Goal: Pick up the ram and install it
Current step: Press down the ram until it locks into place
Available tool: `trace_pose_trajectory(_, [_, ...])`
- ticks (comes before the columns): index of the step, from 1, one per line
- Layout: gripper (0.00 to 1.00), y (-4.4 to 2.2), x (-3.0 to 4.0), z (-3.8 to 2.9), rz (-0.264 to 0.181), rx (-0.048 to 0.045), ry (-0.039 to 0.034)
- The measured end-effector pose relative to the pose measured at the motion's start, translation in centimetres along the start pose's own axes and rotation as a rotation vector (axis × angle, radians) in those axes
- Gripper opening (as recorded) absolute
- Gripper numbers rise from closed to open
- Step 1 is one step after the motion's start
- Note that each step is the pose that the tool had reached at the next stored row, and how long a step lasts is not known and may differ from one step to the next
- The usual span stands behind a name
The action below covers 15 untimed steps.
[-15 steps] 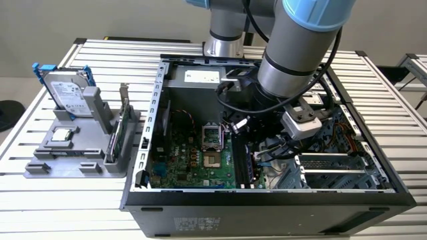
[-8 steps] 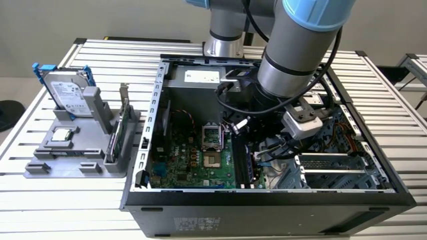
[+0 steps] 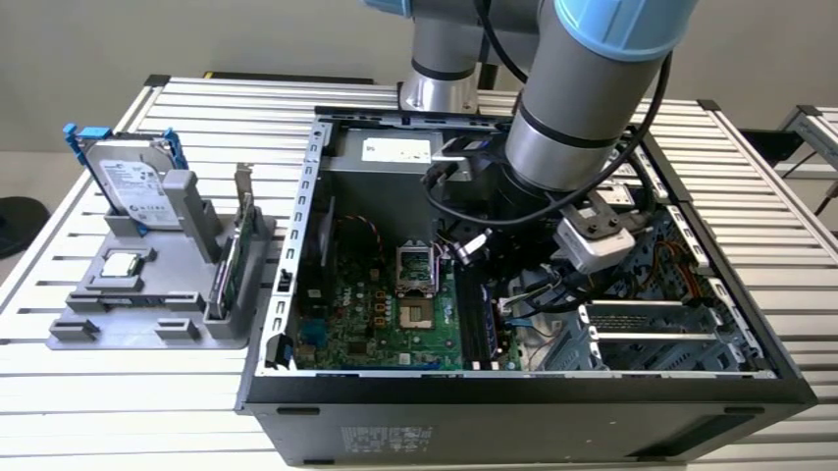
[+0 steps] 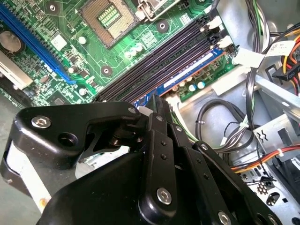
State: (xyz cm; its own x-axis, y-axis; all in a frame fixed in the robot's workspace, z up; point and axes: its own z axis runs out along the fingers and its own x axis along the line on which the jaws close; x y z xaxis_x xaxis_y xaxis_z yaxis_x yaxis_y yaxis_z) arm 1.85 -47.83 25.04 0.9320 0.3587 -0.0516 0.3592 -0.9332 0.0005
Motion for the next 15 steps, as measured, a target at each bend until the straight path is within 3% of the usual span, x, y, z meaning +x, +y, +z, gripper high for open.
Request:
trace_pose_trajectory(9, [0.00,-0.10,0.04,0.01,-0.084,-0.0039,-0.0008])
trace_pose_trajectory(10, [0.00,-0.12,0.04,0.00,-0.149,-0.0074,-0.0009])
trace_pose_trajectory(15, [0.00,-0.13,0.05,0.00,-0.235,-0.0107,-0.0033])
